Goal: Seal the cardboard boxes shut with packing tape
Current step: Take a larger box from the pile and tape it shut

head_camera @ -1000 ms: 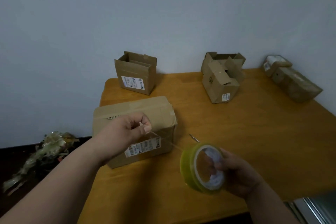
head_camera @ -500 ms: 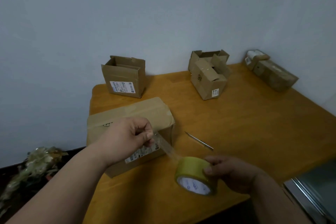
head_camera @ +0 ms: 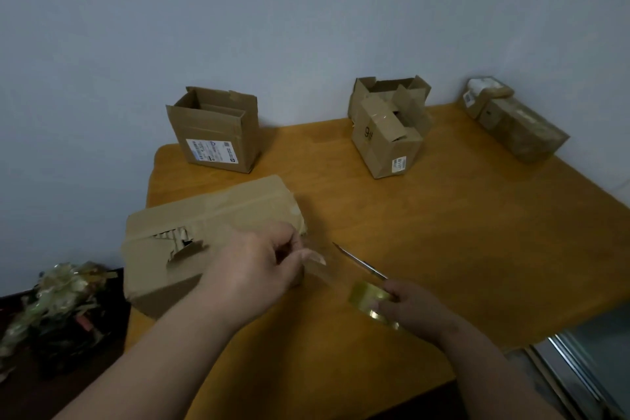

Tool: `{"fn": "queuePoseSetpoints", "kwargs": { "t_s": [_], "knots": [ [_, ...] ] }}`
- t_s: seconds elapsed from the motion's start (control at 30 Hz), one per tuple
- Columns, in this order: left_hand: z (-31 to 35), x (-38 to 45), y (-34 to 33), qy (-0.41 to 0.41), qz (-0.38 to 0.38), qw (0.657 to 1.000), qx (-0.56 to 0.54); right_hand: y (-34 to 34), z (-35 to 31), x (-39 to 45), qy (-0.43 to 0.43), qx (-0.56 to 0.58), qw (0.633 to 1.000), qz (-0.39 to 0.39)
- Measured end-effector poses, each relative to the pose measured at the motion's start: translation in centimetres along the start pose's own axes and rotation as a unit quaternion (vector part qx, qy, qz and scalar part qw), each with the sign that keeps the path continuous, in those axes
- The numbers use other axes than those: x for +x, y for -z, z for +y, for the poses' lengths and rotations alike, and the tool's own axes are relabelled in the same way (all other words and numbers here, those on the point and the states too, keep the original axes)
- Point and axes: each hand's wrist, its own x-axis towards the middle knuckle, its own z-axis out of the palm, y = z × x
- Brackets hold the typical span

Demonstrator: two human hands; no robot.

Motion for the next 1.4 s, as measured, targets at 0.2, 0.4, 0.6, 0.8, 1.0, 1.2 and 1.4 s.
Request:
{"fn": "queuePoseSetpoints", "kwargs": {
  "t_s": [0.2, 0.4, 0.6, 0.8, 1.0, 1.2, 1.4],
  "knots": [
    [-1.5, 0.4, -7.0, 0.061, 0.047, 0.997, 0.016, -0.6, 1.7, 3.4, 0.052, -0.315, 0.946, 0.055],
    [-3.7, -1.5, -10.7, 0.189, 0.140, 0.972, -0.002, -2.1, 2.7, 4.6, 0.114, -0.386, 0.915, -0.024],
    [-5.6, -2.5, -12.0, 0.297, 0.146, 0.943, 0.024, 0.4, 2.0, 5.6, 0.093, -0.238, 0.965, -0.062],
    [-6.4, -4.5, -12.7, 0.287, 0.166, 0.943, 0.017, 2.5, 2.7, 12.0, -0.036, -0.252, 0.963, 0.088],
    [-6.8, -5.6, -13.2, 0.243, 0.219, 0.945, 0.022, 1.3, 2.5, 14.3, -0.091, -0.257, 0.961, 0.039],
    [-6.8, -5.3, -12.3, 0.292, 0.155, 0.944, 0.009, 2.4, 0.1, 12.6, -0.014, -0.129, 0.978, 0.165],
    [-7.4, -4.5, -11.6, 0.424, 0.079, 0.896, -0.103, 2.1, -3.5, 5.8, 0.028, 0.145, 0.975, 0.163]
  ]
}}
